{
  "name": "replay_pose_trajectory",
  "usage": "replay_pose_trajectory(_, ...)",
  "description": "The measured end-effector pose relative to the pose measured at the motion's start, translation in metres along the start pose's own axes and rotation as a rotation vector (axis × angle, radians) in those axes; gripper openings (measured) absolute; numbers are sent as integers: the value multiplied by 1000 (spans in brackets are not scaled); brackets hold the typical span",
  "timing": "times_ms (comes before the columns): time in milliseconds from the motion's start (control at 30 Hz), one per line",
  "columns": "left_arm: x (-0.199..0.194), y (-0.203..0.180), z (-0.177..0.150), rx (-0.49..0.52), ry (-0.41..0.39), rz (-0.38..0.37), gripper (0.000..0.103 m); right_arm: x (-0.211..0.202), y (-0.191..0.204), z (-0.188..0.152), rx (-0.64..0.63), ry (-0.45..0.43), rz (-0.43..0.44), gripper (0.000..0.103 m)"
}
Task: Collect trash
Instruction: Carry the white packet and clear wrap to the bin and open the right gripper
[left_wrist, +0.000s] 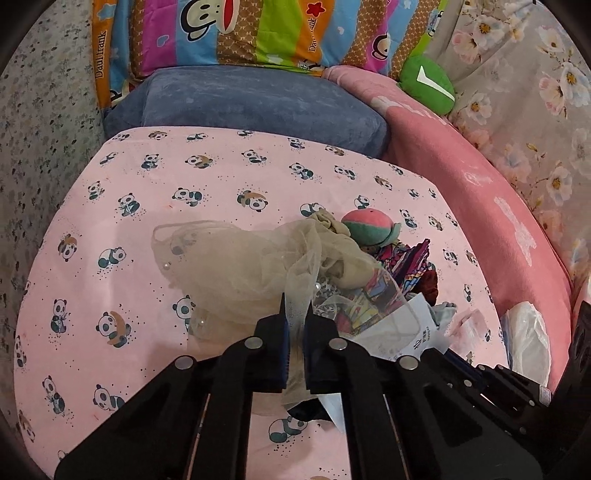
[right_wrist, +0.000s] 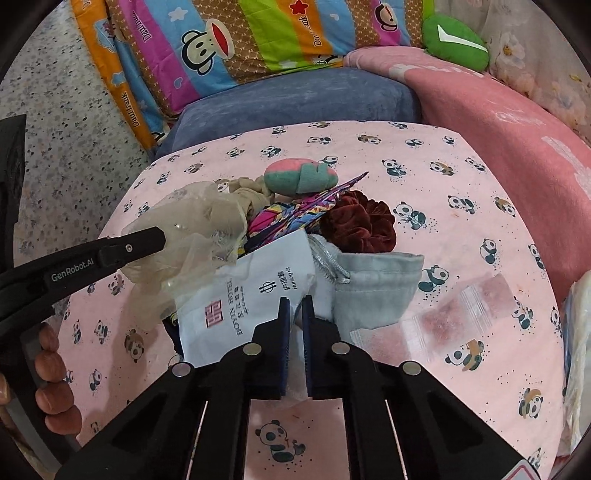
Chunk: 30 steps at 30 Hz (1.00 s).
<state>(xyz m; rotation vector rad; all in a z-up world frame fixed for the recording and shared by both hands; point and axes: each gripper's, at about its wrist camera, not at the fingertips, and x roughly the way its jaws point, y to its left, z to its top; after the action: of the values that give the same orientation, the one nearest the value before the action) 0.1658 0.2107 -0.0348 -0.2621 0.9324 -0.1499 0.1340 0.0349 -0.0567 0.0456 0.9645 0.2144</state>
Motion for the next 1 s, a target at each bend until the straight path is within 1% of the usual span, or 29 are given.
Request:
replay_pose_trajectory(33,-4,-1,1,1,-7,-1,5,-4,0,0,-1,-10,-1,1)
replay_pose_trajectory(267,-35,-26,3,28,-50,-37,5,-41,-12,7,10,-103,-31,1)
replay_pose_trajectory(467,-61,-67,0,86,-84,-88,5,-83,-36,8,52,-188,-67,1)
replay_pose_trajectory(567,-70,-91,-4,118,-93,-120,5,-104,-51,5,74,-227,-98,0)
replay_pose_trajectory(733,-79,-137,-14,187,-94,-174,5,-133,-87,-6,131,-273,-148,0)
replay_pose_trajectory(1000,-77,-221,-35,302,-61,-269,5,-173,-167,-36,275,-325,-250,0)
